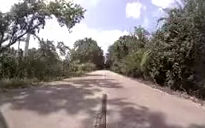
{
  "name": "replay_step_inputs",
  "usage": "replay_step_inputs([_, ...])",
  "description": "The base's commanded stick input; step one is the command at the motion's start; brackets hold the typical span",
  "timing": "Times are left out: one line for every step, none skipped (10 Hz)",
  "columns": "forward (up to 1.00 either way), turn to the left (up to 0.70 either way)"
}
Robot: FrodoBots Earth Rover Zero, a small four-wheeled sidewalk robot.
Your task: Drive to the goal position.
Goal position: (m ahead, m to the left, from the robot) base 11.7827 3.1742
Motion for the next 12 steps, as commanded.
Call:
replay_step_inputs([0.5,0.0])
replay_step_inputs([0.5,0.0])
replay_step_inputs([0.5,0.0])
replay_step_inputs([0.5,0.0])
replay_step_inputs([0.5,0.0])
replay_step_inputs([0.5,0.0])
replay_step_inputs([0.5,0.0])
replay_step_inputs([0.5,0.0])
replay_step_inputs([0.5,0.0])
replay_step_inputs([0.5,0.0])
replay_step_inputs([0.5,0.0])
replay_step_inputs([0.5,0.0])
